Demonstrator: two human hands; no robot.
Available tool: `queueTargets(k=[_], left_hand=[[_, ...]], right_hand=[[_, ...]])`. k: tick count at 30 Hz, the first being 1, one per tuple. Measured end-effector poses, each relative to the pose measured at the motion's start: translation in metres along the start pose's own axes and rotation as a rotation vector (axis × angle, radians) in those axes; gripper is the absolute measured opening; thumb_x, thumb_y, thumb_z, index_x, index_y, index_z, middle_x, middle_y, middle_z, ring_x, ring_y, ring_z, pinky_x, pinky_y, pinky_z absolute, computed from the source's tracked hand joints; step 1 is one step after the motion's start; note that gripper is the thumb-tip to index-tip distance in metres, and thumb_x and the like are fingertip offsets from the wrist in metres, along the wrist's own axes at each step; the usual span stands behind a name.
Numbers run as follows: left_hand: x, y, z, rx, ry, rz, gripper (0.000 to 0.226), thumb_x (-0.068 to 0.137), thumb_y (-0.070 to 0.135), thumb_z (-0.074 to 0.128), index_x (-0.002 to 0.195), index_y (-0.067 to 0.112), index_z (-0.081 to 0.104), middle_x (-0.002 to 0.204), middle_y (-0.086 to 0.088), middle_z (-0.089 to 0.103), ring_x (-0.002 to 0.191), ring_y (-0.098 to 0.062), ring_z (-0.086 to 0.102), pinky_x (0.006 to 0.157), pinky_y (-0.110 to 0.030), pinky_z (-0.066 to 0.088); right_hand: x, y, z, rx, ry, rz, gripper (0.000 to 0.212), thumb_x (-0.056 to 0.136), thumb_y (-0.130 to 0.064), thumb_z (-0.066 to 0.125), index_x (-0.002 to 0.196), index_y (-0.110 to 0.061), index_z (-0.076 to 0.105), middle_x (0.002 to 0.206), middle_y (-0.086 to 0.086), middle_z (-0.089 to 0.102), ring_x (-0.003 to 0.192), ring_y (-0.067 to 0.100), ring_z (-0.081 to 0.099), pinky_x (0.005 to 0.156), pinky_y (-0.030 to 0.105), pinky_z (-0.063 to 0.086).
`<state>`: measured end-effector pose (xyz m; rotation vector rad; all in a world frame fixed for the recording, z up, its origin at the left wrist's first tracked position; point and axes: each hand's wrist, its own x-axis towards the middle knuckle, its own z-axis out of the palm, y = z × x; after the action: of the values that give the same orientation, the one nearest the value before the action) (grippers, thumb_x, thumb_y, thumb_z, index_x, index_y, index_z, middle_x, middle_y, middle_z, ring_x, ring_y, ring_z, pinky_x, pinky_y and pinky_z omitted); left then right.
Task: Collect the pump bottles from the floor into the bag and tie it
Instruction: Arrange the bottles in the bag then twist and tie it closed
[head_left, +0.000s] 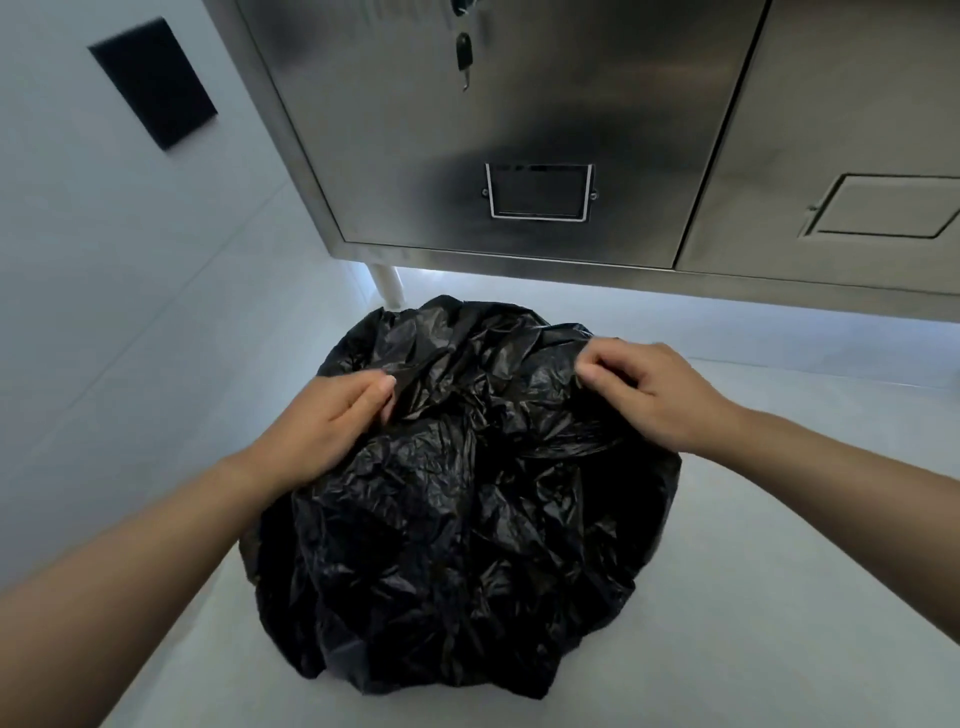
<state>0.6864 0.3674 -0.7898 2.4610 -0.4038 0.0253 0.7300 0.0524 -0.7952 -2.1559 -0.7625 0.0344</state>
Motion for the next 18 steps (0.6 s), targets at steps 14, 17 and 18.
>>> queueTargets(k=[14, 17, 18], left_hand=[[0.033, 0.044, 0.013, -0.539, -0.04, -0.188, 0.013, 0.097, 0.01, 0.046, 0.094, 0.021, 0.051, 0.071, 0.011, 0.069, 0.067, -0.005, 0.059, 0.071, -0.021, 0.046], [0.026, 0.041, 0.016, -0.324, -0.155, -0.164, 0.015, 0.09, 0.016, 0.06, 0.085, 0.031, 0.062, 0.086, 0.013, 0.074, 0.085, 0.0, 0.065, 0.083, -0.02, 0.046], [0.025, 0.04, 0.016, -0.267, -0.145, -0.166, 0.018, 0.086, 0.019, 0.065, 0.082, 0.036, 0.065, 0.09, 0.014, 0.073, 0.089, 0.002, 0.064, 0.086, -0.021, 0.045]], right_hand=[[0.041, -0.047, 0.025, 0.527, -0.094, 0.306, 0.008, 0.091, -0.011, 0.055, 0.084, -0.013, 0.053, 0.072, 0.004, 0.056, 0.063, 0.014, 0.052, 0.066, 0.027, 0.044], [0.04, -0.037, 0.025, 0.358, -0.078, 0.31, 0.006, 0.082, -0.019, 0.069, 0.079, -0.018, 0.064, 0.074, 0.0, 0.063, 0.069, 0.012, 0.056, 0.07, 0.027, 0.045], [0.038, -0.034, 0.023, 0.33, -0.074, 0.32, 0.007, 0.08, -0.021, 0.072, 0.076, -0.022, 0.066, 0.072, -0.002, 0.064, 0.066, 0.01, 0.055, 0.067, 0.026, 0.044]])
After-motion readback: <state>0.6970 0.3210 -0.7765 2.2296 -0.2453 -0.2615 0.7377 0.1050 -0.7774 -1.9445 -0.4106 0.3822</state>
